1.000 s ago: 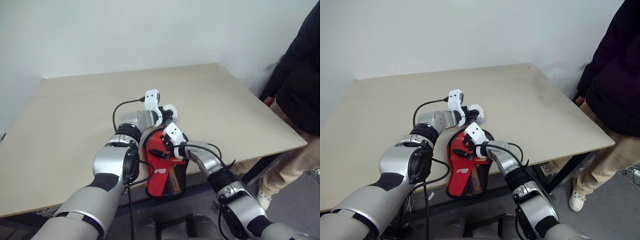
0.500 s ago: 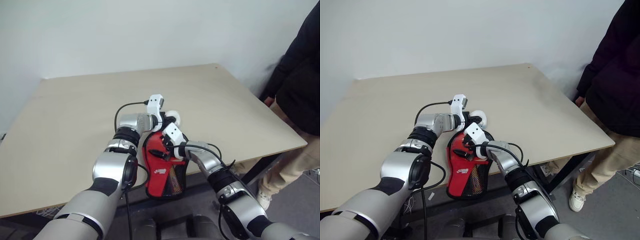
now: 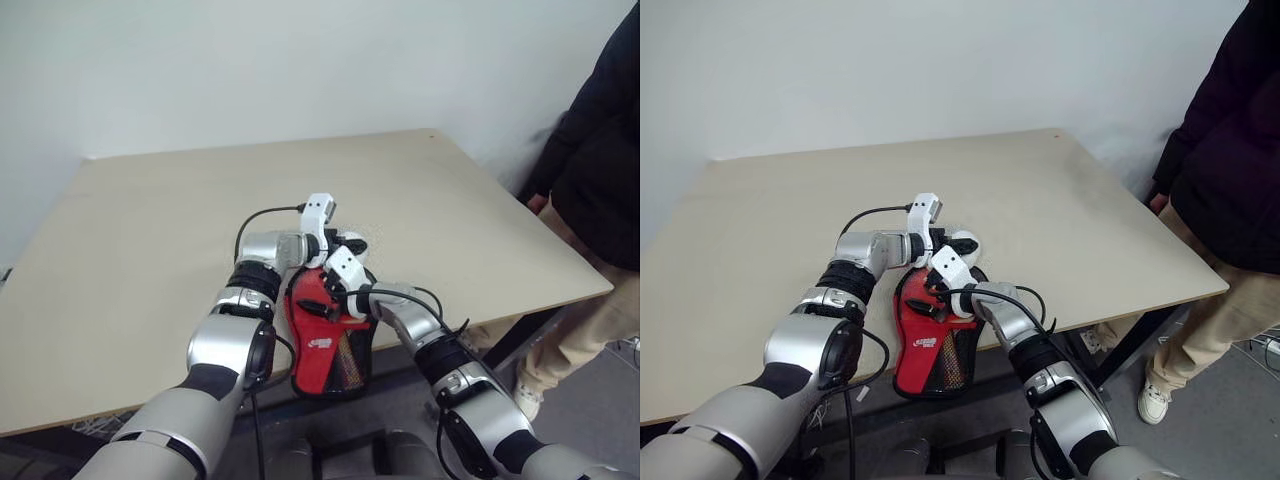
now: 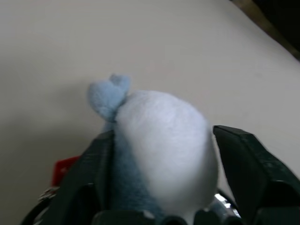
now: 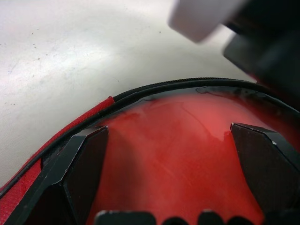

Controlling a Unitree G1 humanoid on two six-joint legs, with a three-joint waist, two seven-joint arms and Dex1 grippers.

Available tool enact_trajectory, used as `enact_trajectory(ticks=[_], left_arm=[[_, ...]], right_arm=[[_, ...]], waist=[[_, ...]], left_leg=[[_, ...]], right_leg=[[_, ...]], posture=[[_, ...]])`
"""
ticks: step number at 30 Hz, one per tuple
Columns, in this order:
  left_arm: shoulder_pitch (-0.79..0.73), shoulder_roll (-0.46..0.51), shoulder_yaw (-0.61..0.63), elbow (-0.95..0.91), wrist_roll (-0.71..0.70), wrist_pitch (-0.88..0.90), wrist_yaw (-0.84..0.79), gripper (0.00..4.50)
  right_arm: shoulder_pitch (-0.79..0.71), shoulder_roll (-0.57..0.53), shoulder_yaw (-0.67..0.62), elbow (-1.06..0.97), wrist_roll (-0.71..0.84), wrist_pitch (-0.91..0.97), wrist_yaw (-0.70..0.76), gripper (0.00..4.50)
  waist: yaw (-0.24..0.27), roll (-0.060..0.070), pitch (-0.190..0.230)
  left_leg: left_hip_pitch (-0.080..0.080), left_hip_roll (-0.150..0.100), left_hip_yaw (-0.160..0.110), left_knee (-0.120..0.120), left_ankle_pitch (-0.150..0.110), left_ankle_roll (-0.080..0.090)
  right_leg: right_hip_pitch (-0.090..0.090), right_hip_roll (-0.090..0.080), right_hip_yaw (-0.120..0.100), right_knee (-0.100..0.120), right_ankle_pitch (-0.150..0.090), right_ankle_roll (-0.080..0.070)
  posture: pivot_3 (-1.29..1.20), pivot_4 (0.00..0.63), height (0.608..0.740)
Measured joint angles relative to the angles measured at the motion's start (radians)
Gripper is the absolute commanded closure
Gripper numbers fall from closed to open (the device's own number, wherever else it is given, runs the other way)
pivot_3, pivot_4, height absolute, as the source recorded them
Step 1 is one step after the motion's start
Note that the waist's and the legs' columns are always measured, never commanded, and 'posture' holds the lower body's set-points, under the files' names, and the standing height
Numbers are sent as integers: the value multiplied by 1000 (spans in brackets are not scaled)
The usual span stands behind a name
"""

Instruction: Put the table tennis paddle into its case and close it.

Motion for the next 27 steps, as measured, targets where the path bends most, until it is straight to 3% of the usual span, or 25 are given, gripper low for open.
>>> enact_trajectory(ticks=[1, 15, 27], left_arm=[[2, 0, -1, -3, 0, 0, 0, 41], [9, 44, 3, -60, -9, 36, -15, 41], [-21, 197, 27, -422, -141, 309, -66, 41]], right_arm=[[-2, 2, 0, 3, 0, 0, 0, 0], [-6, 11, 2, 10, -9, 0, 0, 0], [-7, 12, 6, 18, -10, -1, 0, 0]], waist=[[0, 0, 0], [-6, 1, -1], [-19, 1, -1]], left_leg=[[0, 0, 0, 0, 0, 0], [0, 0, 0, 0, 1, 2], [0, 0, -2, 0, 1, 2]], right_leg=[[0, 0, 0, 0, 0, 0], [-1, 0, 1, 1, 0, 0], [-2, 1, 4, 1, 0, 0]], posture=[[0, 0, 740], [0, 0, 740], [0, 0, 740]])
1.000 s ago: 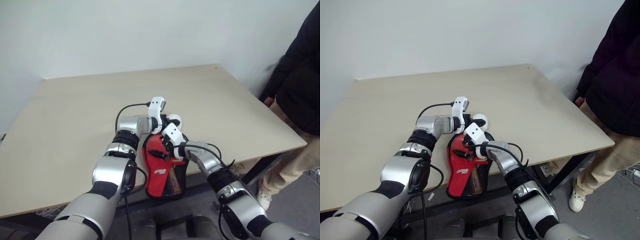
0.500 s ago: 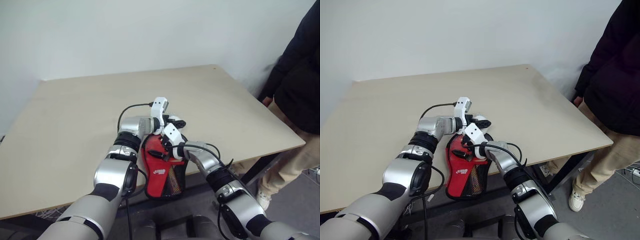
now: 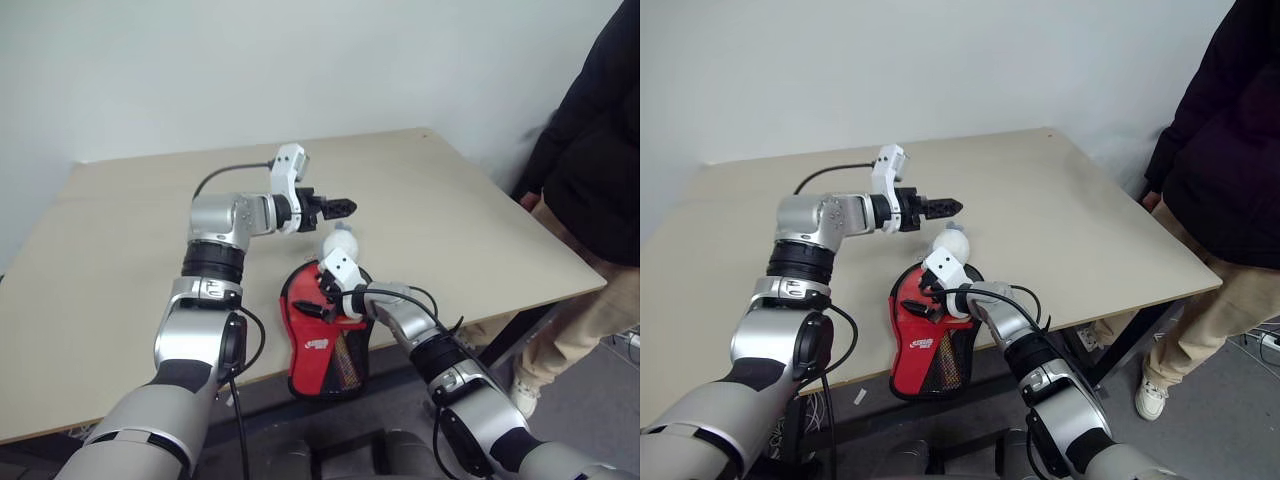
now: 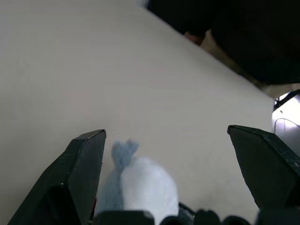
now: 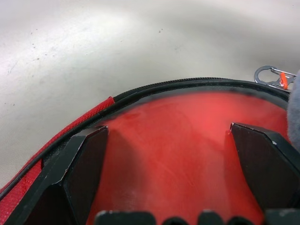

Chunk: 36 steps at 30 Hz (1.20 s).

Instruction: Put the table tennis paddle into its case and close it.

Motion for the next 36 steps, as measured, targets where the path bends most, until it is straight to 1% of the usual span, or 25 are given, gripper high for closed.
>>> enact_trajectory(ticks=[3, 7, 9, 12, 17, 20, 27, 31, 36], left_arm=[[11, 48, 5, -118, -39, 56, -4, 41], [80, 135, 10, -256, -68, 58, -37, 41], [196, 231, 11, -357, -87, 15, -98, 41], [322, 308, 19, -424, -96, -35, -154, 41], [524, 390, 26, -545, -120, -176, -271, 41], [625, 403, 17, -608, -131, -236, -314, 41], [747, 399, -54, -690, -117, -341, -326, 41], [778, 398, -100, -674, -81, -396, -324, 41], [775, 380, -140, -620, -40, -456, -306, 41]], right_arm=[[2, 1, 6, 0, 0, 0, 1, 0], [5, 2, 12, -2, 0, 0, 3, 0], [8, 0, 21, -10, 1, 1, 10, 0], [21, -15, 18, -25, 1, 3, 18, 0], [33, -33, 18, -53, 2, 13, 27, 0], [33, -39, 19, -57, 2, 19, 34, 0], [33, -51, 20, -78, 5, 46, 52, 0], [38, -82, 19, -112, 15, 82, 76, 0], [65, -144, 16, -189, 24, 132, 112, 0]], waist=[[-2, 0, 0], [-4, 1, 0], [-8, 2, -1], [-4, 1, -1], [2, 1, -2], [4, 0, -3], [4, 2, -4], [5, 2, -3], [12, 2, -3]], left_leg=[[1, 0, 1, -1, 0, 0], [5, 0, 3, -4, 0, -1], [9, 0, 4, -7, -1, -2], [12, 0, 4, -9, -1, -2], [15, 5, 5, -9, -1, -2], [15, 6, 4, -9, -1, -2], [15, 7, 5, -11, -1, -2], [15, 7, 5, -10, -1, -2], [15, 7, 5, -10, -1, -2]], right_leg=[[0, 0, 1, 0, 0, 0], [0, 1, 3, 0, 0, 0], [1, 1, 7, 0, 0, 0], [4, 1, 7, 0, -1, 0], [7, -3, 7, -2, -2, -2], [7, -3, 5, -3, -2, -2], [7, -2, 5, -3, -2, -2], [8, -2, 4, -3, -2, -2], [7, -2, 4, -3, -2, -2]], posture=[[0, 0, 740], [0, 0, 740], [0, 0, 740], [0, 0, 740], [0, 0, 740], [0, 0, 740], [0, 0, 740], [0, 0, 740], [0, 0, 740]])
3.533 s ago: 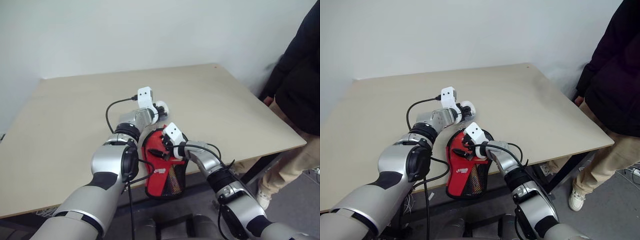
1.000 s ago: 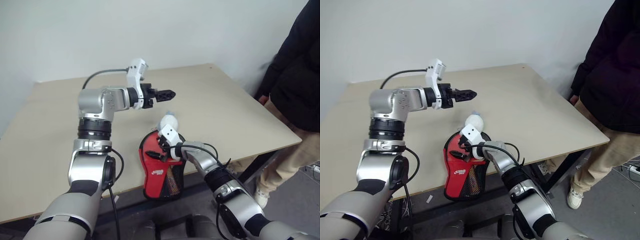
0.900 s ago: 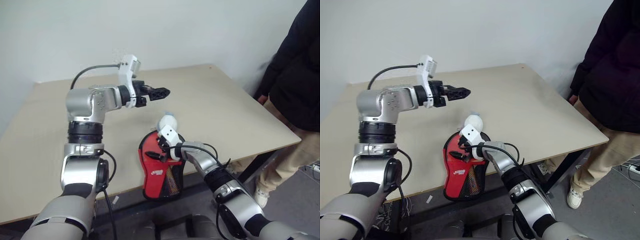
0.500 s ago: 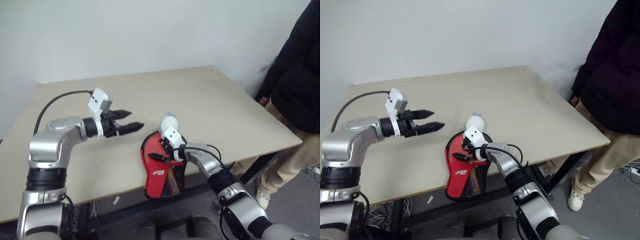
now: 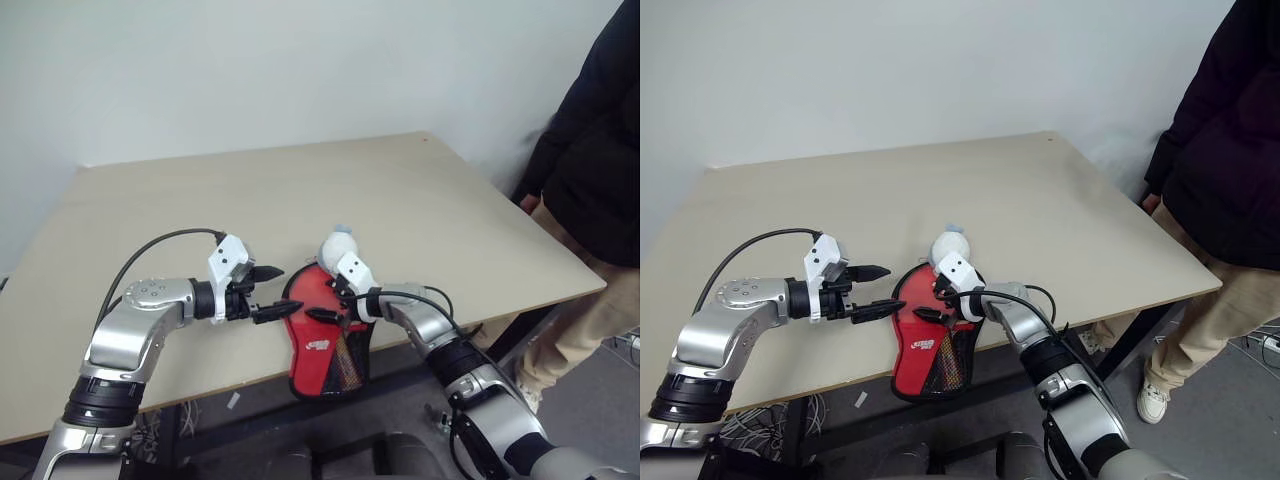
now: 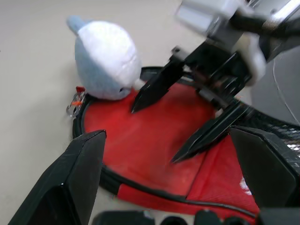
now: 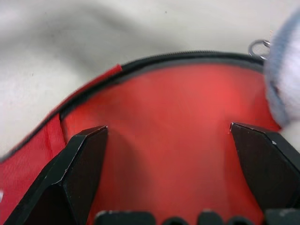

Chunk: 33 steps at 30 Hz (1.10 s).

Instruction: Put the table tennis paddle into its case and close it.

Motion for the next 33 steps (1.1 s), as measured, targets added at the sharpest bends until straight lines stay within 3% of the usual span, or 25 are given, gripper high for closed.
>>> enact_trajectory(ticks=[20, 33], left_arm=[[-98, -116, -138, 141, 83, -106, 9, 41], [-100, -200, -189, 160, 160, -152, 65, 41]], right_arm=[[50, -197, -19, -242, 79, 236, 78, 0], [0, -297, -41, -254, 108, 229, 101, 0]], waist=[[13, 0, 0], [12, 1, 1]], left_leg=[[-14, -8, 0, 3, 1, 2], [-16, -8, -1, 4, 3, 6]], right_leg=[[-10, 1, -1, 0, 0, 0], [-12, 1, -1, 0, 0, 0]], posture=[[0, 0, 740], [0, 0, 740]])
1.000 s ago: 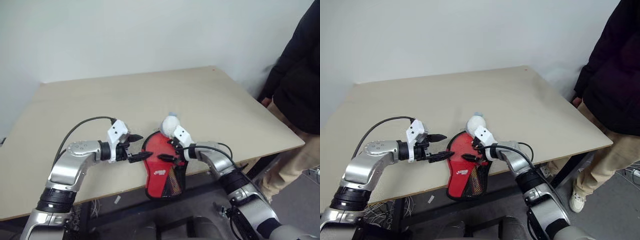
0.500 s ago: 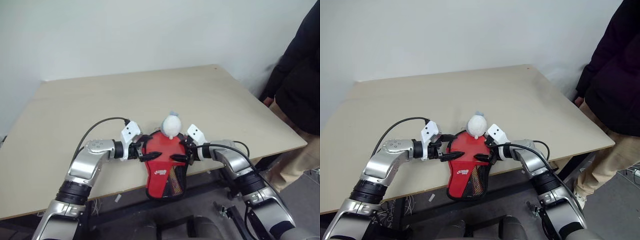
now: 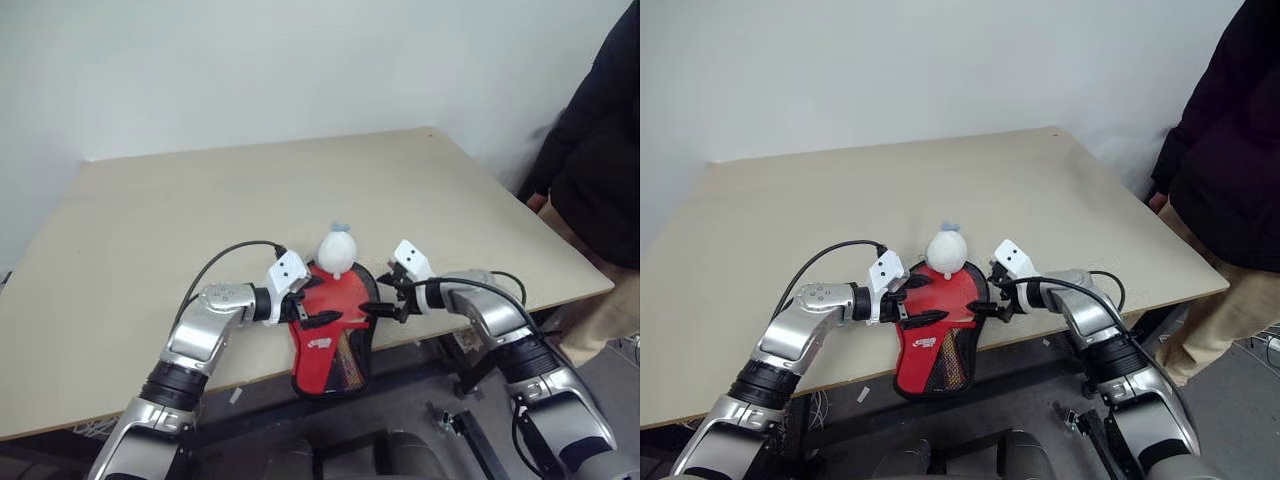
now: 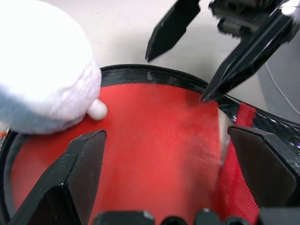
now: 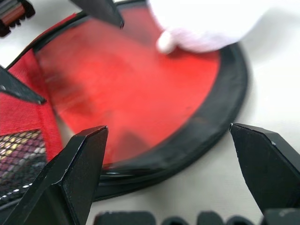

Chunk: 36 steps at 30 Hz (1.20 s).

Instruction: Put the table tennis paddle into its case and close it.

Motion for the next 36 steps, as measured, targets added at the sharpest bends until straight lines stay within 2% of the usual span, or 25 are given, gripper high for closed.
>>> enact_trajectory(ticks=[6, 36], left_arm=[[0, -29, -4, 45, 31, -38, 37, 41], [27, -139, 32, 214, 66, -242, 152, 41]], right_arm=[[-68, 3, -24, 28, 3, -18, -9, 0], [-130, 72, -68, 84, 43, -38, -84, 0]], waist=[[1, 0, 0], [2, 1, -1]], left_leg=[[0, 0, 0, 0, 0, 1], [1, 0, 0, 2, 1, 1]], right_leg=[[0, 0, 0, 0, 0, 0], [2, -1, -1, 1, 1, 0]], posture=[[0, 0, 740], [0, 0, 740]])
